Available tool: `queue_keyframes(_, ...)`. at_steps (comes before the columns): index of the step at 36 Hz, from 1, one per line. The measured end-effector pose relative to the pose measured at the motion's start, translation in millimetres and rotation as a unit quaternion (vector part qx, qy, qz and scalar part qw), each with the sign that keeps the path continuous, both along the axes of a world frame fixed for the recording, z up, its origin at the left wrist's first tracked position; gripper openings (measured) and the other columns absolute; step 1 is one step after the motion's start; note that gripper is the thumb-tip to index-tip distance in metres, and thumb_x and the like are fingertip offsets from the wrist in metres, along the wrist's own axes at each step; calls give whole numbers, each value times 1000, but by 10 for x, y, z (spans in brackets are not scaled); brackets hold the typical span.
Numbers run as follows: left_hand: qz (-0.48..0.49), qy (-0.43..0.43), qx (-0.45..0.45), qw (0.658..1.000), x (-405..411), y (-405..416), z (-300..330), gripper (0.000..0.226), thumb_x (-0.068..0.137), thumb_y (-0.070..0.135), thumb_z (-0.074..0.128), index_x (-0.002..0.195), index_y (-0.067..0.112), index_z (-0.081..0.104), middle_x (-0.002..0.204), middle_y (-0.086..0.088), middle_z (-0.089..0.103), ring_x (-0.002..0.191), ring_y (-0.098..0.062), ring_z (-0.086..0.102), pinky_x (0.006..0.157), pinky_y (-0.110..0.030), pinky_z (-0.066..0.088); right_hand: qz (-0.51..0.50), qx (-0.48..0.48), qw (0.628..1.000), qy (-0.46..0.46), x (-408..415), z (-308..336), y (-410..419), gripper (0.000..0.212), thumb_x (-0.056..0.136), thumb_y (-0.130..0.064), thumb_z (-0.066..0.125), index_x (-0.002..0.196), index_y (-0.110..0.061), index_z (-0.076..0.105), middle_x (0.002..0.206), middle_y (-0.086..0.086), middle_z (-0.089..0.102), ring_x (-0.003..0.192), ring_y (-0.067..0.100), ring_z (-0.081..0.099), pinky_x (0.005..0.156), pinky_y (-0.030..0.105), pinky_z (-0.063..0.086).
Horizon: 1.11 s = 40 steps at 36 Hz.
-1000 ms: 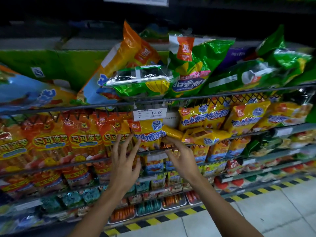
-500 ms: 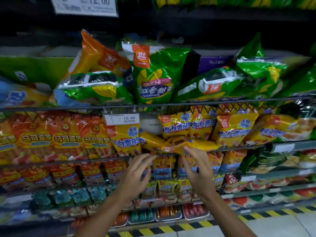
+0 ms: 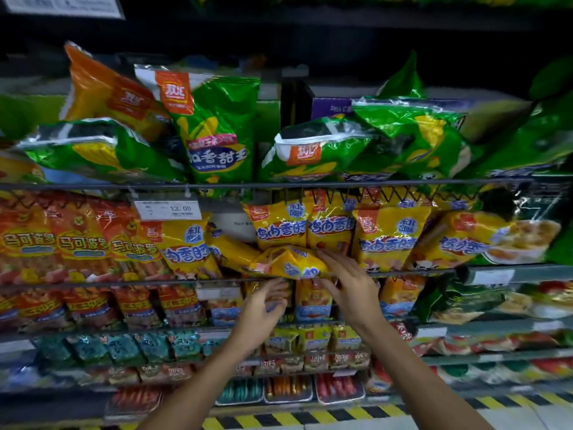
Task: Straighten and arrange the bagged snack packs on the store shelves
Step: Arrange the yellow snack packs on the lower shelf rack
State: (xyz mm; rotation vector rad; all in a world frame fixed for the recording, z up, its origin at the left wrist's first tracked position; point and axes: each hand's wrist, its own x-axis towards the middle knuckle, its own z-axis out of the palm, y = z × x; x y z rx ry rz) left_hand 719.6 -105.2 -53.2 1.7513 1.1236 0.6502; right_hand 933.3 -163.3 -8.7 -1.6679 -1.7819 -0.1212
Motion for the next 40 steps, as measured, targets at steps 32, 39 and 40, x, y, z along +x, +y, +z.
queue_keyframes(32,63,-44,201,977,487,63,606,64,94,32,70,153,26,44,140,11,55,122,1,57,105,-18,46,-75,-48,945,316,204,8,128,31,90,-41,70,75,-24,49,58,0,40,54,13,44,57,32,34)
queue_keyframes(39,69,8,209,976,526,210,648,39,94,36,72,131,24,65,115,14,70,104,-2,66,93,-28,57,-140,32,931,335,56,-102,-9,26,91,-32,78,114,-22,72,75,-28,63,69,-6,64,61,15,52)
queue_keyframes(40,65,18,212,975,531,212,671,36,94,38,72,127,23,67,111,15,72,101,-1,67,91,-25,56,-149,39,926,345,45,-118,-27,27,90,-30,78,115,-21,73,73,-30,63,68,-3,66,62,21,55)
